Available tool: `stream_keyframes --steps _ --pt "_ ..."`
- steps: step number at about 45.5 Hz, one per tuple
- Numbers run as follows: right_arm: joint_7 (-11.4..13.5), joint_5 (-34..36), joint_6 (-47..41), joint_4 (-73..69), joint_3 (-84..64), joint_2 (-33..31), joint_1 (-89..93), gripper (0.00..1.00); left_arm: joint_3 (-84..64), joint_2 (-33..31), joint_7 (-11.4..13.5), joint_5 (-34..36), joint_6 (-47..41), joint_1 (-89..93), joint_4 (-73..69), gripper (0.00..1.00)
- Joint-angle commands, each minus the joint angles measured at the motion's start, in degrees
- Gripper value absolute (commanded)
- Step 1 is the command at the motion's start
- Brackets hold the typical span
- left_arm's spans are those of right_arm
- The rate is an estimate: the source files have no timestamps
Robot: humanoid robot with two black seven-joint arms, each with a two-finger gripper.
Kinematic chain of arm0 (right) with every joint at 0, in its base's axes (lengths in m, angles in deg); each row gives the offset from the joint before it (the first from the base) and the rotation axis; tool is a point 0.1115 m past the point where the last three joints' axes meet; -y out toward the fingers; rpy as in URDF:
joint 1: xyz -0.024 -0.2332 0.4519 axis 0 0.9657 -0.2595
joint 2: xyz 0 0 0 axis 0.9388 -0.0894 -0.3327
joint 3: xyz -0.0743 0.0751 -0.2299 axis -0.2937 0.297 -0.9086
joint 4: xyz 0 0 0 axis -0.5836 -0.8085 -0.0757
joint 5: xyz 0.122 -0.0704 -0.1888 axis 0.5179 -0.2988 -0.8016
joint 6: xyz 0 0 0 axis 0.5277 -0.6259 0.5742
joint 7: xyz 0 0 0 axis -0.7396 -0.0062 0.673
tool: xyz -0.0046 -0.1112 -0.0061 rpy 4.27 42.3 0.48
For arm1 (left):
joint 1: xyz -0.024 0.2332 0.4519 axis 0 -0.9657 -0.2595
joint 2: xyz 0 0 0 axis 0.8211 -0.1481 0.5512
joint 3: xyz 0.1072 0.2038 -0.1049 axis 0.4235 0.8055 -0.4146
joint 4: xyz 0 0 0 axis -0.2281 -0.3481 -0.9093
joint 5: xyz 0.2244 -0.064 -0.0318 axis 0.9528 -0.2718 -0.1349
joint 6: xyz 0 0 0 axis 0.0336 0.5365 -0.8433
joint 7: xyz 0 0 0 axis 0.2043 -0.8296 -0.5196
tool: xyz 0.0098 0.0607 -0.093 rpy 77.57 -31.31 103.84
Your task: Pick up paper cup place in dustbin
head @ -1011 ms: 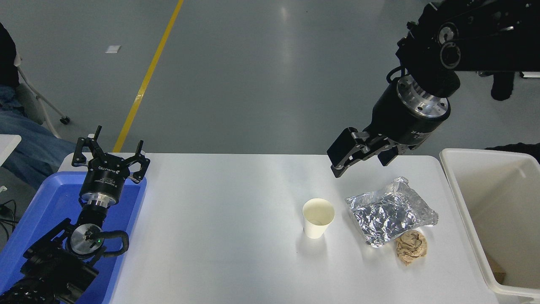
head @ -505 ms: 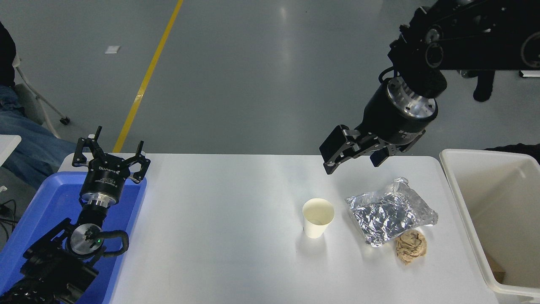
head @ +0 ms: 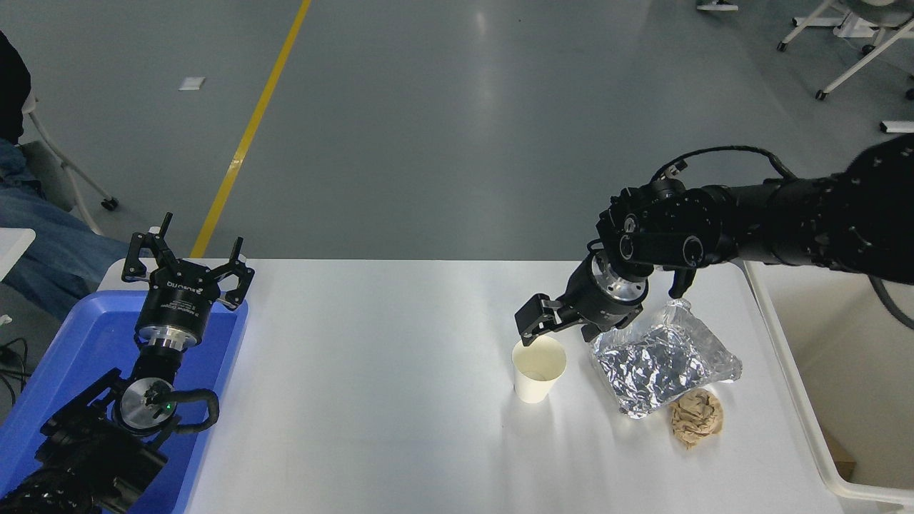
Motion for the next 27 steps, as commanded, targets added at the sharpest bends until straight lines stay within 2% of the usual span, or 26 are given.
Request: stream_keyframes --steps 1,3,6,7,14,16,17,19,20,27 --pt "1.09 -2.40 5.08 4.87 2.03 0.20 8.39 0.90 0.01 0.06 -0.01 -0.01 0.01 -0.05 0.04 1.00" --pt "1.09 -2.84 5.43 5.31 2.04 0.20 9.10 0.80 0.01 0.06 -0.01 -0.01 0.01 -0.05 -0.05 1.00" --pt "1.18 -3.46 5.69 6.01 2.04 0.20 9.71 0.58 0.01 0.06 -0.01 -0.01 0.01 -0.05 -0.05 1.00" --pt "1.10 -3.46 5.61 6.02 2.12 0.20 9.80 0.54 -0.08 0.06 -0.01 -0.01 0.01 -0.05 0.04 1.00" --pt "1.97 -3.54 5.61 6.89 2.12 1.08 11.29 0.42 0.01 0.06 -0.01 -0.01 0.01 0.03 -0.05 1.00" --pt "2.32 -3.37 5.52 7.33 2.21 1.26 11.56 0.36 0.01 0.06 -0.01 -0.01 0.01 -0.05 0.04 1.00" --pt "2.33 -3.37 5.43 7.42 2.30 1.26 11.65 0.30 0.01 0.06 -0.01 -0.01 0.01 -0.05 -0.05 1.00" --pt "2.33 -3.37 5.34 7.51 2.47 1.34 11.74 0.05 0.01 0.06 -0.01 -0.01 0.01 0.03 -0.05 1.00" --pt "2.33 -3.37 5.17 7.51 2.56 1.43 11.74 0.00 0.01 0.06 -0.01 -0.01 0.01 0.04 -0.05 1.00" --pt "2.24 -3.02 4.46 7.51 2.74 1.43 10.95 0.00 0.01 0.06 -0.01 -0.01 0.01 0.03 -0.05 1.00"
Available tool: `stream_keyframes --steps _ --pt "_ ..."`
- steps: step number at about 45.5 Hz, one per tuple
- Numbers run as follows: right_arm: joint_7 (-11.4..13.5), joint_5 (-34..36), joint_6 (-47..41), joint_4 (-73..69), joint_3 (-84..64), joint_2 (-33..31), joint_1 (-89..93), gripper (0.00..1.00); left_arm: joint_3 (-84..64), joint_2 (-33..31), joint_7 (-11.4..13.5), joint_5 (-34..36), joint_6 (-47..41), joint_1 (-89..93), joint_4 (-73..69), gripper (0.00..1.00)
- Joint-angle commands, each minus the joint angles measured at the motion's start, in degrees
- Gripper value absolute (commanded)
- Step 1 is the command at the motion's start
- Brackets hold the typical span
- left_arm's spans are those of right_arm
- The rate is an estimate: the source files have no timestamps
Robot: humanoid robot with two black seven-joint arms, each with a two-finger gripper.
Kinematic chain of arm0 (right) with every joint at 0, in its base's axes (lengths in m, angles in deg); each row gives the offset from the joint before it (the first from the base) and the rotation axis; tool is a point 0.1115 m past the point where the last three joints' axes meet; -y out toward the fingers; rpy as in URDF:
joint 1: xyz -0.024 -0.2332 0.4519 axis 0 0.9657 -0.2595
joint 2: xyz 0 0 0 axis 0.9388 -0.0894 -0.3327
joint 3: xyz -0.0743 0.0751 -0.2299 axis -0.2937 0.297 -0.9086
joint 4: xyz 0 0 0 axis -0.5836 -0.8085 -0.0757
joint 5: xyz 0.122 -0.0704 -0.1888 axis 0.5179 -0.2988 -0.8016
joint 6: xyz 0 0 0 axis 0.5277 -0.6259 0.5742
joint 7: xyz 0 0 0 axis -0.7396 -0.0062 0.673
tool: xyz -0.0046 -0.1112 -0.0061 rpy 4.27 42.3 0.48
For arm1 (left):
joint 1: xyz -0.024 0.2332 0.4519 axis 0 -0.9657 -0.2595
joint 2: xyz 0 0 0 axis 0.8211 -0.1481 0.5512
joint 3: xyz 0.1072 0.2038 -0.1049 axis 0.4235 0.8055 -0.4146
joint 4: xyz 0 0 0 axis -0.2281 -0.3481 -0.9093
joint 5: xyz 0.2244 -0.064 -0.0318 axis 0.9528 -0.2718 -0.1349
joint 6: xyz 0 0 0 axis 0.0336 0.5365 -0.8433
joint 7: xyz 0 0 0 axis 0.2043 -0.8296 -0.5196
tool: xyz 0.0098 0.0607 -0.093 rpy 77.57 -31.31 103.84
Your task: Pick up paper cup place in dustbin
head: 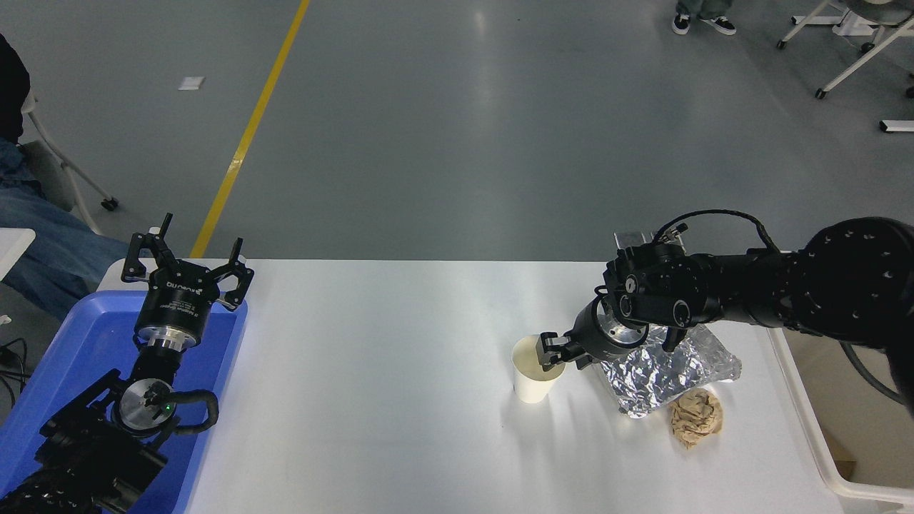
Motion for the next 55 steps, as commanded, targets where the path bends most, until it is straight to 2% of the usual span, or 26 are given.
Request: stream_keyframes --steps 1,18,33,44,55 --pt "0.32 0.11 -0.63 0.71 0.43 0.37 0.27 0.00 0.01 0.01 0.00 0.00 0.00 -0.02 0.04 1.00" --pt "0.41 0.82 -6.87 -4.37 0.25 -0.15 -8.24 0.00 -0.08 0.01 0.08 0.00 -0.09 -0.02 -0.04 1.00" --pt "0.50 1.34 -19.09 -21.17 -2.21 -13.33 -38.82 0.00 -0.08 0.01 0.09 0.00 -0.09 -0.02 -0.04 1.00" --pt "-0.03 4.24 -19.09 -25.13 -8.80 -15.01 -57.03 0.00 -0.08 0.01 0.00 0.00 0.00 -0.02 0.05 1.00" --pt "0.06 4.24 -19.09 -26.18 -9.15 -14.83 -60.11 0.00 -0.08 0.01 0.00 0.00 0.00 -0.02 0.05 1.00"
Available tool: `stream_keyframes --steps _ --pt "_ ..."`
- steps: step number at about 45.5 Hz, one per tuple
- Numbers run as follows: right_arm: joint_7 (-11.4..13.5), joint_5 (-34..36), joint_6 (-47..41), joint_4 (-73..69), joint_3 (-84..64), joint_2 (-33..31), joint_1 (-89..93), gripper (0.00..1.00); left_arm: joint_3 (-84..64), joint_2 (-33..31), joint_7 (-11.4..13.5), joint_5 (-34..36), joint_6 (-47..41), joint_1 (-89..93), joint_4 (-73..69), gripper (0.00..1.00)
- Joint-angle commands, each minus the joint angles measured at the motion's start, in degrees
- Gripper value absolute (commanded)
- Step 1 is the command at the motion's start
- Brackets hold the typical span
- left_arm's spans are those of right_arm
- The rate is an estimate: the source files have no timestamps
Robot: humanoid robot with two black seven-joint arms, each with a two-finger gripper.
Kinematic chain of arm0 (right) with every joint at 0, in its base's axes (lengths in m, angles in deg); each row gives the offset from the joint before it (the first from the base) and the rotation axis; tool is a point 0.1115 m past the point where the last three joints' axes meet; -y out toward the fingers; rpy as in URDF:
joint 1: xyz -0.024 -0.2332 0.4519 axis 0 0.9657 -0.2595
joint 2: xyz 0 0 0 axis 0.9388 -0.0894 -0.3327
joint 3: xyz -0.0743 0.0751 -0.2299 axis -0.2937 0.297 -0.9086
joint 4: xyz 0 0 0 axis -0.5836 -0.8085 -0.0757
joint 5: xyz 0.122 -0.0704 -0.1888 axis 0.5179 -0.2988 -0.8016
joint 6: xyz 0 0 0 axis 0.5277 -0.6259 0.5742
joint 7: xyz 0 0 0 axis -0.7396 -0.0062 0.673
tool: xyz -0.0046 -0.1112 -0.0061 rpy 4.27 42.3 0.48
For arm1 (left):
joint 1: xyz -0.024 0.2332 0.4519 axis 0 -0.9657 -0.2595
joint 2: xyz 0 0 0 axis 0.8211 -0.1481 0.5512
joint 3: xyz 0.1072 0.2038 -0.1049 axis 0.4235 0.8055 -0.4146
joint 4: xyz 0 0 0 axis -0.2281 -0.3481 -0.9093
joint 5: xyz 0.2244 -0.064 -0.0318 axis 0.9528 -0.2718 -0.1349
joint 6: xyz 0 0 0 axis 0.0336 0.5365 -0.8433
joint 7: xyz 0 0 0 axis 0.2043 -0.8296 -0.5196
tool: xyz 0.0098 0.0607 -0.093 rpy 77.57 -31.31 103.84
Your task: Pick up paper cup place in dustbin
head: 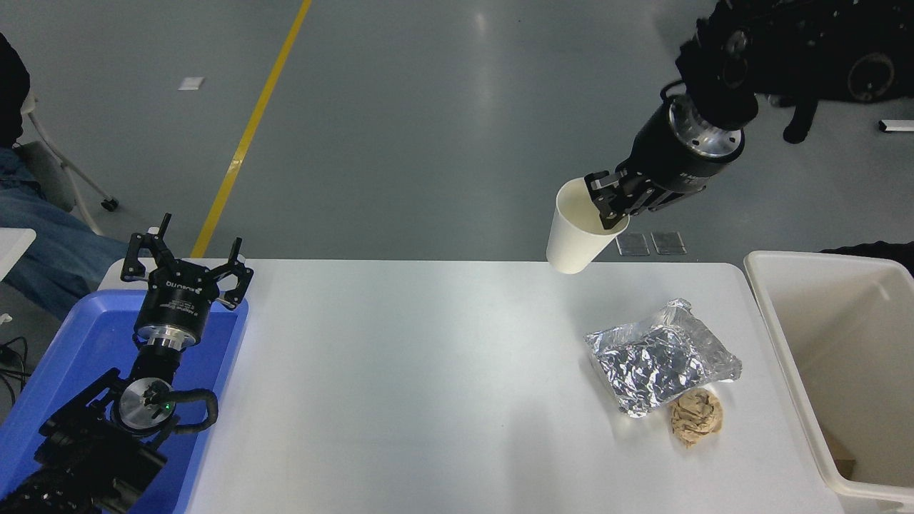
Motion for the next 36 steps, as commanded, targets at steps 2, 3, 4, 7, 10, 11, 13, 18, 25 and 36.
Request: stream_keyframes --steps 2,3,4,7,10,11,13,18,25,36 --pt "0.04 0.66 -0.81 -2.87 -1.67 -0.85 -7.18 0.00 0.08 0.00 -0.04 0.00 0.04 0.01 -0.06 1.00" --pt "0.04 0.66 -0.81 -2.87 -1.67 -0.94 -7.18 0.00 0.00 0.00 -0.04 0.00 0.04 0.01 0.03 1.00" --pt "0.04 0.66 -0.81 -2.87 -1.67 -1.02 -7.18 0.00 0.00 0.00 -0.04 0.00 0.04 0.01 0.03 1.00" --pt "0.04 0.49 -0.81 -2.87 -2.20 -1.81 -7.09 0.00 0.00 0.00 -0.04 0.00 0.04 0.01 0.03 1.00" --pt "0.04 -0.30 -0.81 -2.87 -3.34 -4.44 -6.74 0.00 0.08 0.00 -0.04 0.00 0.04 0.01 0.03 1.00" --pt "0.04 -0.65 -0.81 -2.87 -3.78 -5.50 -6.56 0.00 0.08 0.00 -0.04 0.00 0.04 0.01 0.03 1.00" --pt "0.04 -2.05 -0.81 -2.78 -4.83 -7.52 -6.39 0.00 0.08 0.00 -0.04 0.00 0.04 0.01 0.03 1.00" --pt "-0.22 -8.81 -0.81 -2.51 -6.86 -15.33 -4.98 0.00 0.08 0.00 -0.04 0.00 0.04 0.01 0.03 1.00" --pt "-0.57 -23.05 -0.81 -1.73 -7.39 -30.10 -1.99 0.00 0.00 0.00 -0.04 0.00 0.04 0.01 0.03 1.00" --pt "-1.45 -34.05 -0.81 10.22 -5.45 -47.25 11.08 0.00 0.00 0.00 -0.04 0.00 0.04 0.01 0.03 1.00"
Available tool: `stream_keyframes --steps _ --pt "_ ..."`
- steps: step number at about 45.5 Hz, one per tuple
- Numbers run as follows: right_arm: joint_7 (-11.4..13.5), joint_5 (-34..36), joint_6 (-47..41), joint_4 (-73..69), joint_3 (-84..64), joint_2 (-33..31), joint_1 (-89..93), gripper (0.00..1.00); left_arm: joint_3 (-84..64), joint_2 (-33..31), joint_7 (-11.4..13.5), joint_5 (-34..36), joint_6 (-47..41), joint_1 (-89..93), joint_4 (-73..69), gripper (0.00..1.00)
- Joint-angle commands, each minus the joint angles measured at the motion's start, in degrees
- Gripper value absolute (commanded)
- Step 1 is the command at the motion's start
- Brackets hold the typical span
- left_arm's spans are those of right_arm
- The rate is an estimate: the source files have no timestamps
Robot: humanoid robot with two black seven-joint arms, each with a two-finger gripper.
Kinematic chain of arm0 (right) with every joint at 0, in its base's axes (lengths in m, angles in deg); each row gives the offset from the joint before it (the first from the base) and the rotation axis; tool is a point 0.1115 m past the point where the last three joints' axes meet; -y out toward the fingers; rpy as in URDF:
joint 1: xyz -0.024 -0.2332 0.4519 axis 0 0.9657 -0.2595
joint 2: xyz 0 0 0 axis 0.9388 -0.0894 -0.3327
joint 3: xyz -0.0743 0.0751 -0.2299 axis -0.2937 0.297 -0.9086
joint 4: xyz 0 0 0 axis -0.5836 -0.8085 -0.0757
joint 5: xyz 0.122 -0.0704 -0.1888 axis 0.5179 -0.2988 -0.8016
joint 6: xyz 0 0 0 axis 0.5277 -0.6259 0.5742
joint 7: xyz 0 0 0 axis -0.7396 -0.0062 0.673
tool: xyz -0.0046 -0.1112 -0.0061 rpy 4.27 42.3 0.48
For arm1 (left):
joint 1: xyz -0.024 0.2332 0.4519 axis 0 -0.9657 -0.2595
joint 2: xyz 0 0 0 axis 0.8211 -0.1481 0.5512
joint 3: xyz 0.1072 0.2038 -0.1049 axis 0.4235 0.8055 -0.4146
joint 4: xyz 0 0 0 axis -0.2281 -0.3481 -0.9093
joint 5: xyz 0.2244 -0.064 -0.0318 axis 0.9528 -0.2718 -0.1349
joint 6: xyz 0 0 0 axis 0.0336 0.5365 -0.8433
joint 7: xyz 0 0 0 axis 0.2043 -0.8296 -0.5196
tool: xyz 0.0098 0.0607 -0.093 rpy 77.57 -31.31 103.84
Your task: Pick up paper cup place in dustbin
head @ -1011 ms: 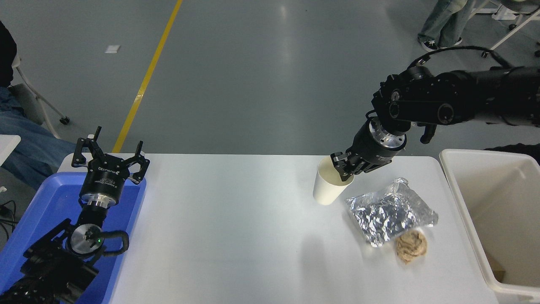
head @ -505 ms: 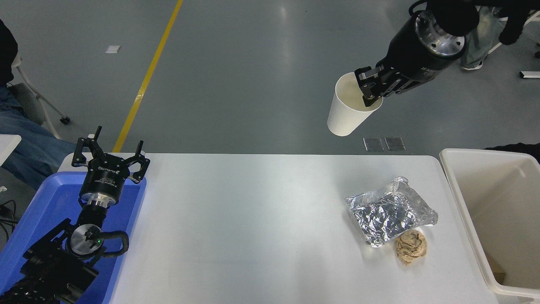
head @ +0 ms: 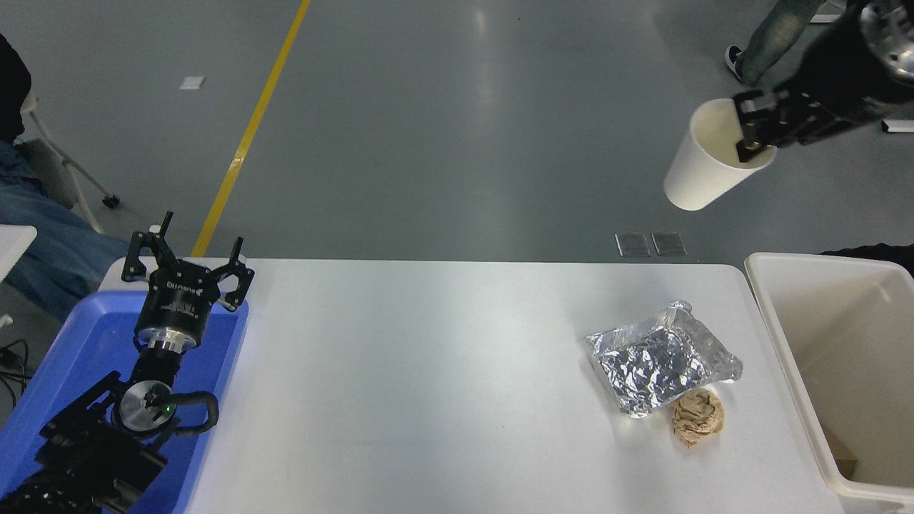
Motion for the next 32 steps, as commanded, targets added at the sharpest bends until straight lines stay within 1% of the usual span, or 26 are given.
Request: stream_keyframes --steps 1,4,6,9,12,16,22,27,32 --pt "-1.42 -10.82 0.42 10.30 1.03 -16.15 13.32 0.00 -0.03 0.00 0.01 0.01 0.00 0.00 0.03 1.00" --pt "-3.35 -10.82 7.43 13.37 1.91 -16.15 21.67 0.00 -0.03 0.00 0.01 0.01 0.00 0.00 -0.05 1.00" --pt "-4.06 -10.21 12.09 15.31 3.22 -16.06 27.38 0.00 -0.03 0.00 0.10 0.01 0.00 0.00 -0.05 1.00" --pt "-4.15 -9.16 17.64 18.04 6.99 -15.62 36.08 0.00 -0.03 0.00 0.01 0.01 0.00 0.00 0.03 1.00" --pt "-3.97 -6.61 21.24 20.41 12.96 -13.52 45.57 0.00 -0.03 0.00 0.01 0.01 0.00 0.00 0.03 1.00" --pt "-3.71 -2.48 24.15 24.71 22.63 -10.27 57.88 0.00 -0.03 0.00 0.01 0.01 0.00 0.00 -0.05 1.00" --pt "-3.62 -1.59 26.53 34.20 35.91 -3.59 73.09 0.00 -0.03 0.00 0.10 0.01 0.00 0.00 -0.05 1.00" --pt "-3.62 -1.50 27.84 39.83 42.15 1.42 80.13 0.00 -0.03 0.00 0.10 -0.08 -0.09 0.00 -0.05 1.00" --pt "-3.53 -1.50 30.13 43.17 44.97 5.46 84.44 0.00 -0.03 0.00 0.10 -0.08 0.00 0.09 -0.05 1.00"
